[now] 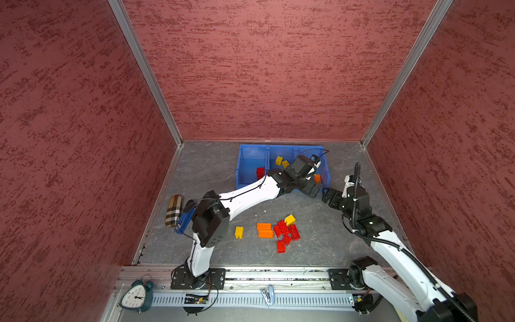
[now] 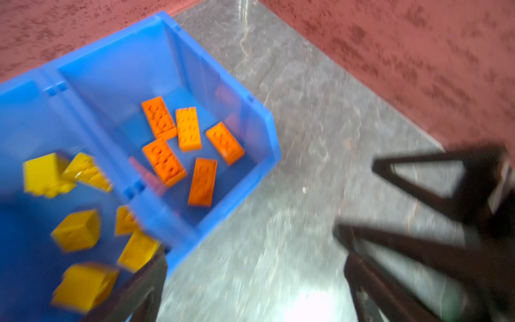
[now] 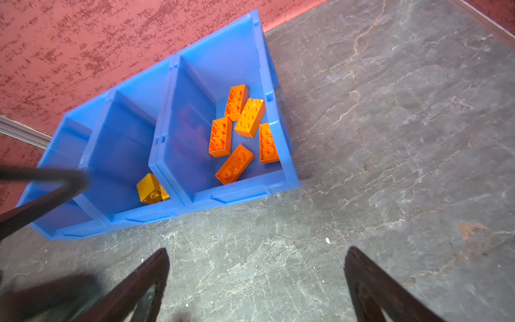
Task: Sort the legos into containers by color
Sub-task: 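Release the orange brick and lower the left gripper onto the red bricks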
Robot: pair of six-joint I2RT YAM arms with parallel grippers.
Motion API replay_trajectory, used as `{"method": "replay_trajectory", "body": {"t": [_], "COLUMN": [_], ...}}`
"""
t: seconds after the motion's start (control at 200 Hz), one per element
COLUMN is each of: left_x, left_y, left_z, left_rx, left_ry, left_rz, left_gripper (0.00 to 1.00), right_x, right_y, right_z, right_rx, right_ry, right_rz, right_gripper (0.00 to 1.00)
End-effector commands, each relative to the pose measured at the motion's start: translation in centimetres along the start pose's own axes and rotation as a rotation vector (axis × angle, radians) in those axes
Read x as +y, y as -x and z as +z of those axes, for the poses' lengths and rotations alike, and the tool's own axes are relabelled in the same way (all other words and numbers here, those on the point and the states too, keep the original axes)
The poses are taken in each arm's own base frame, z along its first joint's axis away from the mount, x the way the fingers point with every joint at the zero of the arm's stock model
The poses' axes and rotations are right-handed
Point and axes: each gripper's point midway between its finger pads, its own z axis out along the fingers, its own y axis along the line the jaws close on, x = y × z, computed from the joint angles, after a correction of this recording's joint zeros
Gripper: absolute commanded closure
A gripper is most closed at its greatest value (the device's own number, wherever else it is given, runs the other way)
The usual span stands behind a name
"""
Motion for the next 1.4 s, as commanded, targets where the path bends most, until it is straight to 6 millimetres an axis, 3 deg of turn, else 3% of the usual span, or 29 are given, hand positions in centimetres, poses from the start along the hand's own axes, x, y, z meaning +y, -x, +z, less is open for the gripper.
{"method": "replay_trajectory", "body": {"t": [0.0, 0.21, 0.451, 0.691, 0.867, 1.212, 1.398], "left_x": [0.6, -1.0, -1.1, -0.3, -0.5, -0.6, -0.8], "left_y": [-6.0, -14.6, -20.1, -22.3, -23.9, -24.1, -24.4], "left_z": [-0.9, -4.2, -5.5, -5.2, -5.1, -3.6, -2.3], "left_rx": [0.141, 0.340, 0.488, 0.570, 0.636, 0.617, 0.625], "left_ry": [0.036, -0.022, -0.018, 0.003, -0.009, -0.018, -0.031], "left_rz": [0.115, 0.104, 0.126, 0.205, 0.263, 0.286, 0.312], "left_gripper": [0.00, 0.04, 0.09, 0.08, 0.13, 0.19, 0.28], "right_x": [0.0, 0.5, 0.9, 1.8, 1.9, 2.1, 2.1], "right_y": [0.1, -0.4, -0.9, -1.0, -0.8, -0.7, -0.7], "right_z": [-0.2, 0.5, 1.5, 1.8, 2.0, 2.3, 2.3], "right_rx": [0.011, 0.030, 0.069, 0.089, 0.092, 0.097, 0.102], "right_ry": [-0.005, 0.023, 0.031, 0.072, 0.072, 0.074, 0.073], "right_rz": [0.024, 0.050, 0.044, 0.017, 0.015, 0.016, 0.015], "right_gripper": [0.01, 0.01, 0.01, 0.01, 0.01, 0.01, 0.01]}}
